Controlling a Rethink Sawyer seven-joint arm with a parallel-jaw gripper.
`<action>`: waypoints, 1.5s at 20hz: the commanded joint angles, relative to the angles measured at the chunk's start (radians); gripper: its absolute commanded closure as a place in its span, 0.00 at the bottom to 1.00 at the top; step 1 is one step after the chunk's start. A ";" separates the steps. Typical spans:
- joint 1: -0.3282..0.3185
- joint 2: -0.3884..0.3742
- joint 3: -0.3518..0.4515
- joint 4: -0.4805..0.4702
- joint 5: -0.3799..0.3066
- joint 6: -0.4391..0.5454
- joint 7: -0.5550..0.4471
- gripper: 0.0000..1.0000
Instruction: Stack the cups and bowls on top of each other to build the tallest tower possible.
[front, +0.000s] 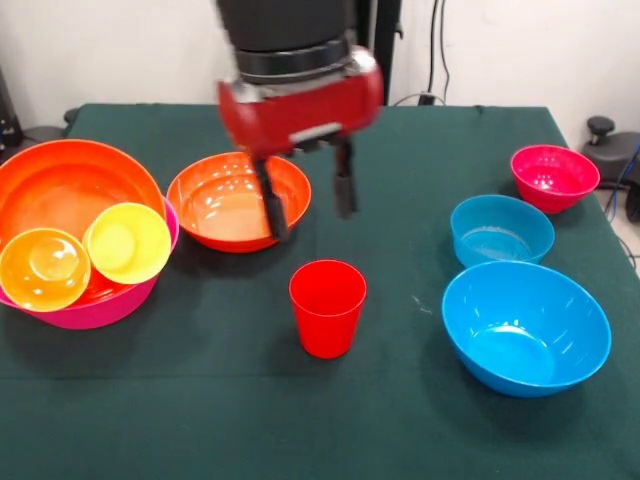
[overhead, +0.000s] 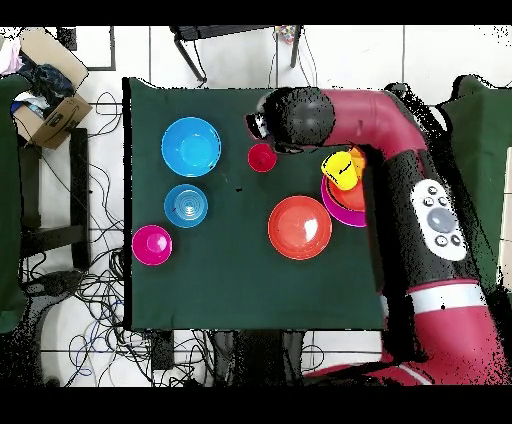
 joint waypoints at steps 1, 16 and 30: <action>0.040 0.094 -0.139 -0.086 -0.028 -0.046 0.224 0.00; 0.013 0.101 -0.188 -0.052 -0.029 -0.077 0.223 0.00; 0.125 0.108 -0.233 -0.145 0.054 -0.003 0.353 0.00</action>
